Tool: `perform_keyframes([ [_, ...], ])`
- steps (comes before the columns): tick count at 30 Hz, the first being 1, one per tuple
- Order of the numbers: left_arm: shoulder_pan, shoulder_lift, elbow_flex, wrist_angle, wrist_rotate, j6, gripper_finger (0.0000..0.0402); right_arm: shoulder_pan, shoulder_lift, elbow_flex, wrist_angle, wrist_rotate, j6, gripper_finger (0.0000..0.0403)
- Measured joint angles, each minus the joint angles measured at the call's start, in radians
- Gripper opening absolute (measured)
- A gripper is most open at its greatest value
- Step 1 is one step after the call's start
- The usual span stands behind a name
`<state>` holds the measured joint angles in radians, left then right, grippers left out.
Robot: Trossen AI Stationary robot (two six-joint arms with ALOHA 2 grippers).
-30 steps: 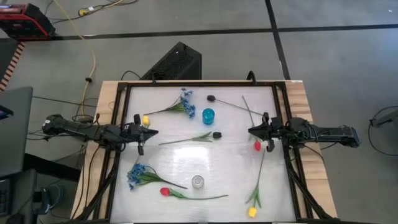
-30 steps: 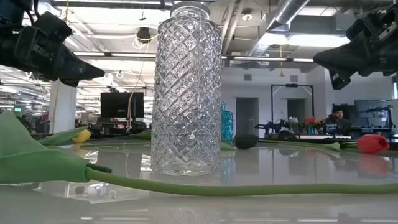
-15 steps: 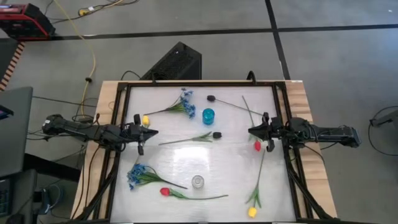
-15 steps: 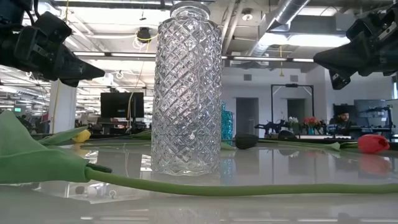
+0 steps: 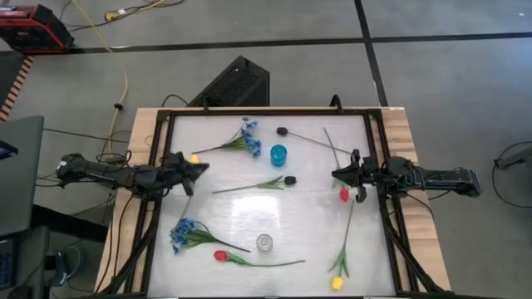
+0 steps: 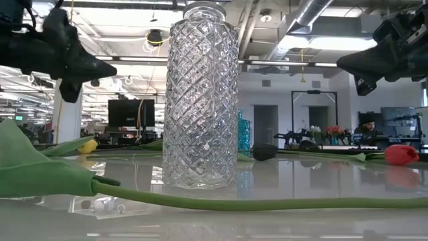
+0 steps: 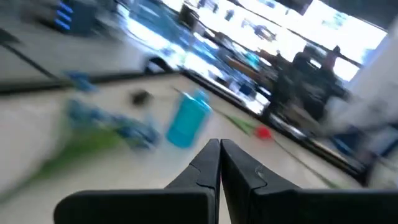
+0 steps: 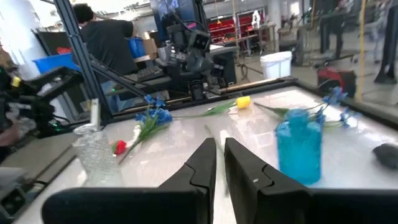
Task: Sort flowers into vase by color
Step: Put the top blue flowers into the blue vase
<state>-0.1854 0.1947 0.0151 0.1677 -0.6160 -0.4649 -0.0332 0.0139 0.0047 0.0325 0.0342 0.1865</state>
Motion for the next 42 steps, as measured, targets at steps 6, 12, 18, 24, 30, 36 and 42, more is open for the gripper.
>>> perform_keyframes([
  [6,0.023,0.001,0.000,0.024,-0.148,-0.150,0.0000,-0.003,0.000,0.000,0.135,0.029,0.000,0.0063],
  [12,0.073,0.030,0.000,0.115,-0.164,-0.146,0.0000,-0.039,0.007,0.019,0.142,0.240,0.018,0.0063],
  [18,0.134,0.191,0.000,0.257,-0.077,-0.170,0.0000,-0.161,0.103,0.021,0.143,0.228,-0.016,0.0063],
  [24,0.275,0.474,0.068,0.471,0.125,-0.101,0.0000,-0.282,0.194,0.024,0.245,0.088,-0.105,0.0063],
  [30,0.464,0.752,0.318,0.189,0.358,-0.007,0.0000,-0.353,0.279,0.071,0.230,-0.084,-0.167,0.0070],
  [36,0.619,0.940,0.690,-0.579,0.282,0.063,0.0000,-0.354,0.360,0.114,0.231,-0.109,-0.289,0.0126],
  [42,0.649,1.113,0.901,-0.831,0.204,0.321,0.0000,-0.373,0.418,0.122,0.239,-0.092,-0.326,0.0192],
])
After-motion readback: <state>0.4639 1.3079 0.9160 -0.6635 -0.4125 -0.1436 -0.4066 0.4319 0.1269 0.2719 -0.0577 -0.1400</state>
